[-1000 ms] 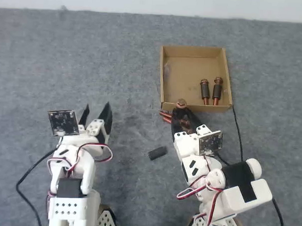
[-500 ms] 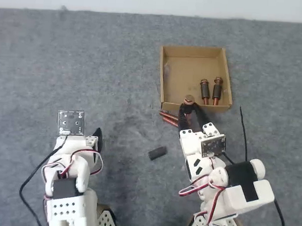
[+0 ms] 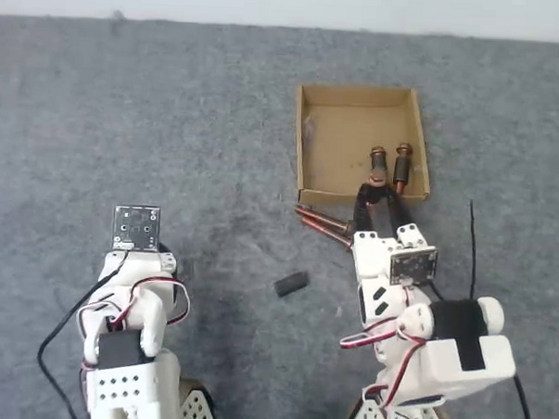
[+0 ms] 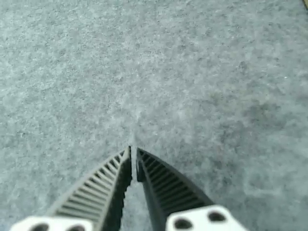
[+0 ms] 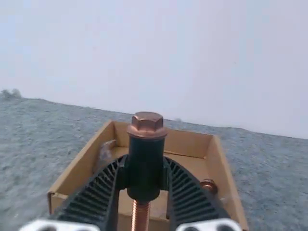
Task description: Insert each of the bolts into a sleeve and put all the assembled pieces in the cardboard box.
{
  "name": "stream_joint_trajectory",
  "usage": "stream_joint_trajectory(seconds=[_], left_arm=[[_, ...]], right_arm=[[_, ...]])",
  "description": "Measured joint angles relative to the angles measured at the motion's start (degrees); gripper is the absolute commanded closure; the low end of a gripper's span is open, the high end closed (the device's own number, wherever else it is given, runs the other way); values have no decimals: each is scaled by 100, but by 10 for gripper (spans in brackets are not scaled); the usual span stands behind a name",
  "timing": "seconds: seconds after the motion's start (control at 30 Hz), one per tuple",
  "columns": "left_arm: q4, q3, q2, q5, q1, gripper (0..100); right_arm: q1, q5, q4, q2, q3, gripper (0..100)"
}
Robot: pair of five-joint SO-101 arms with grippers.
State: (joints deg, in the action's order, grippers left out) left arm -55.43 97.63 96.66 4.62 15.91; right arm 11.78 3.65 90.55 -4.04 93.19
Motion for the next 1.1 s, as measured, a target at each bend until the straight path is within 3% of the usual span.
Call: stream_joint_trajectory(seconds=[0.43,0.57,0.83,1.1], left_arm=[[-53,0,0,9,0,989],[-53,0,0,9,0,989],[-53,0,0,9,0,989],[-53,0,0,9,0,989]], right_arm=[[-167,0,-18,0,-105,992],[-352,0,-651,141,-229,992],[-501,18,-3508,2365,-536,992],[-501,18,-8563,4633,-2251,992]])
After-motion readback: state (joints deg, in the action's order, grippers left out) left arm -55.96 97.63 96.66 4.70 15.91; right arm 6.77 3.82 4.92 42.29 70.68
